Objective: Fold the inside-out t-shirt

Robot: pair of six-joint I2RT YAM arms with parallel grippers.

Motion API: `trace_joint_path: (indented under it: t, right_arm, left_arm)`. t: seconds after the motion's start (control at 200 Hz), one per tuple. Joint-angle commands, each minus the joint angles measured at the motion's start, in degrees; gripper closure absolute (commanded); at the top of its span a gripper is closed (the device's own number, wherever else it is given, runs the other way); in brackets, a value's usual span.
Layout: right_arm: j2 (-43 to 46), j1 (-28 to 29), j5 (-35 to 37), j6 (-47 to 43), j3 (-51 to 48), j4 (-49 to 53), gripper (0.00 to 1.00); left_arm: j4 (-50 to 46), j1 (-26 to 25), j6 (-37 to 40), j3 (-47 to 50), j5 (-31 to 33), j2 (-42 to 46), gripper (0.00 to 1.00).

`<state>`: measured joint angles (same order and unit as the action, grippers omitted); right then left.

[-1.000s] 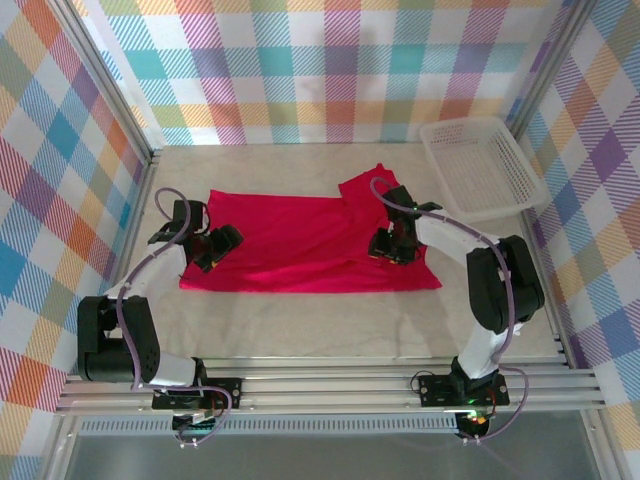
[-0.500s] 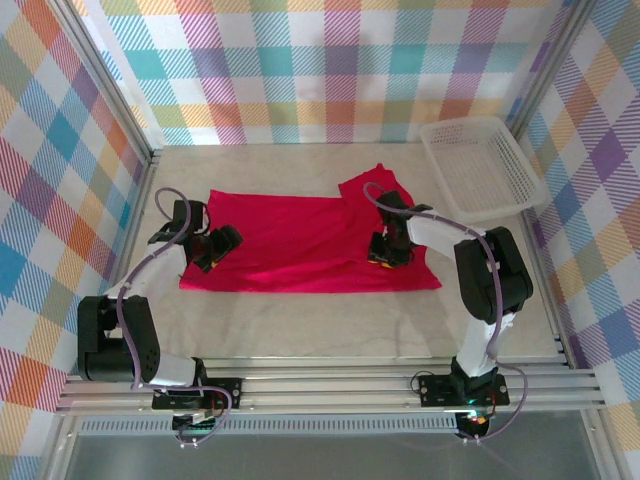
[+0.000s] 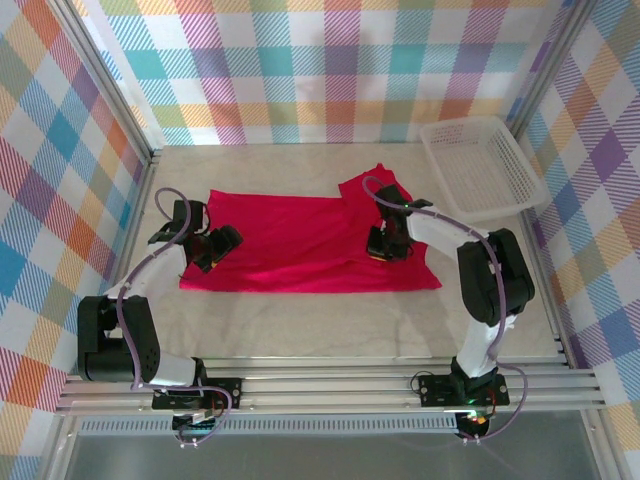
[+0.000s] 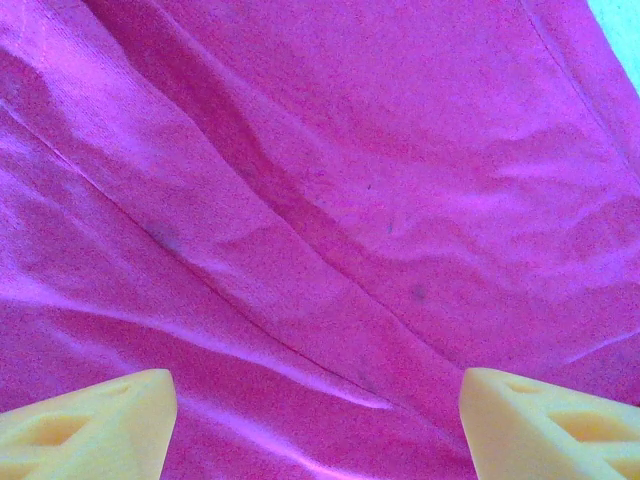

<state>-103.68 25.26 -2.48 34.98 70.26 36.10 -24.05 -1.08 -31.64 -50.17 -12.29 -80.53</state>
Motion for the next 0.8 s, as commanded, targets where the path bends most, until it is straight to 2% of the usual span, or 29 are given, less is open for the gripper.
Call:
trace_joint_path:
  t: [0.0, 0.145, 0.175, 0.2, 0.285, 0.38, 0.795]
  right_arm:
    - [2.3, 0.5, 1.3, -1.1, 0.0, 2.2, 1.00]
    - [3.0, 0.5, 0.9, -1.6, -1.2, 1.9, 1.00]
    - [3.0, 0.5, 0.7, -1.5, -1.3, 2.0, 0.88]
    - [3.0, 0.6, 0.6, -1.4, -1.4, 2.1, 0.82]
    - [3.0, 0.7, 0.2, -0.8, -2.4, 1.3, 0.68]
    - [2.5, 0.9, 0.2, -0.4, -3.3, 0.7, 0.58]
    - [-1.4, 1.1, 0.3, 1.1, -2.6, -1.9, 0.56]
  left_arm:
    - [-1.0, -0.3, 1.1, 0.3, 0.9, 0.8, 0.27]
    - [-0.8, -0.3, 1.1, 0.6, 0.6, 0.7, 0.27]
    - [-0.8, -0.3, 1.1, 0.6, 0.5, 0.7, 0.27]
    - [-0.8, -0.3, 1.1, 0.6, 0.5, 0.7, 0.27]
    - [-0.8, -0.3, 1.1, 0.6, 0.6, 0.9, 0.27]
    - [-0.8, -0.4, 1.1, 0.7, 0.6, 1.0, 0.26]
    - [-1.4, -0.3, 1.3, 0.3, 0.8, 1.3, 0.26]
